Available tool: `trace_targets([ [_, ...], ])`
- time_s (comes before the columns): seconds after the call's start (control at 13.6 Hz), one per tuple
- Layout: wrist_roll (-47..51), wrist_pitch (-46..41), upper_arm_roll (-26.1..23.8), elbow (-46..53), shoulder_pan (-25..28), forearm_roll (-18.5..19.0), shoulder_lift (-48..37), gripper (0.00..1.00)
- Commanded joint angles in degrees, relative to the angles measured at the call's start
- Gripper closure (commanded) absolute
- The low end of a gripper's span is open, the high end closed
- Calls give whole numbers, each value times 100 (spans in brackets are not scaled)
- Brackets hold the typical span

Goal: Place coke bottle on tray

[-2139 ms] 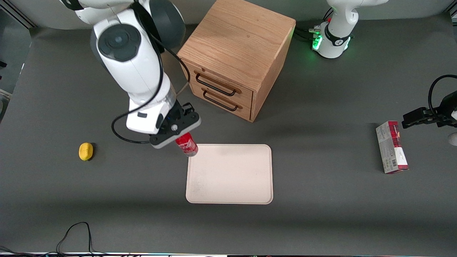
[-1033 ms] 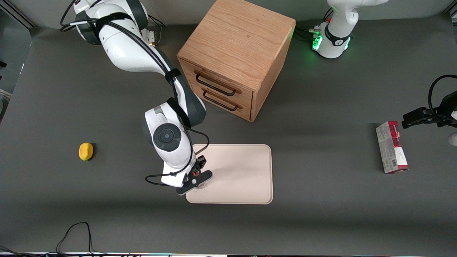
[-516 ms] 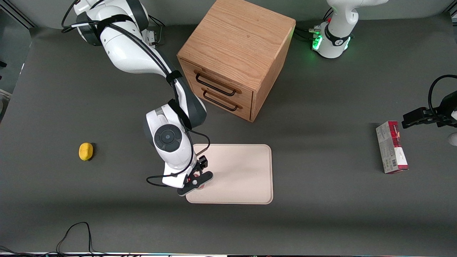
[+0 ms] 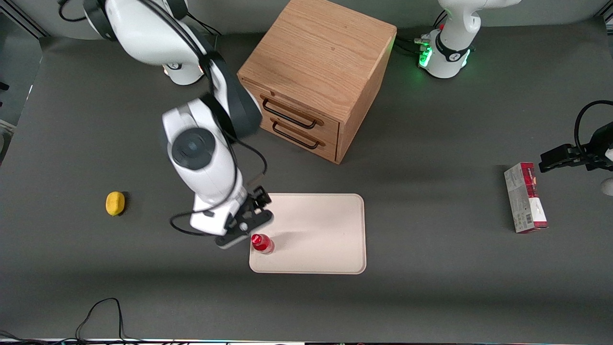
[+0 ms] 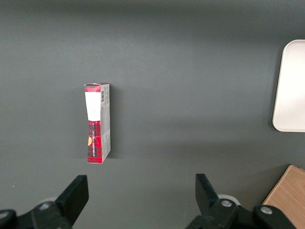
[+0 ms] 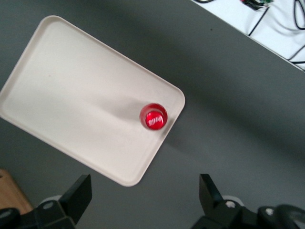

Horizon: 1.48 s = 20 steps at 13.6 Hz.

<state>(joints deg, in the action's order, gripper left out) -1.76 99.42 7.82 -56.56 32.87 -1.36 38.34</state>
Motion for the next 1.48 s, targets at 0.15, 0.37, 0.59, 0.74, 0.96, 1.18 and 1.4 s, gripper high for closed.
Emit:
trace_targets([
  [0.15, 140, -740, 254, -1160, -9, -4, -1439, 0],
  [0.37, 149, -564, 396, -2234, -585, -13, -2425, 0],
  [0.59, 62, -188, 370, -3112, -1325, -136, -3067, 0],
  [0.74, 35, 59, 143, -3571, -1851, -127, -3393, 0],
  [0.96, -263, 7, -360, -3564, -2583, -48, -3500, 0],
  [1.18, -220, -97, -316, -3494, -2733, 48, -3500, 0],
  [1.4, -185, -327, -307, -3265, -2760, 101, -3438, 0],
])
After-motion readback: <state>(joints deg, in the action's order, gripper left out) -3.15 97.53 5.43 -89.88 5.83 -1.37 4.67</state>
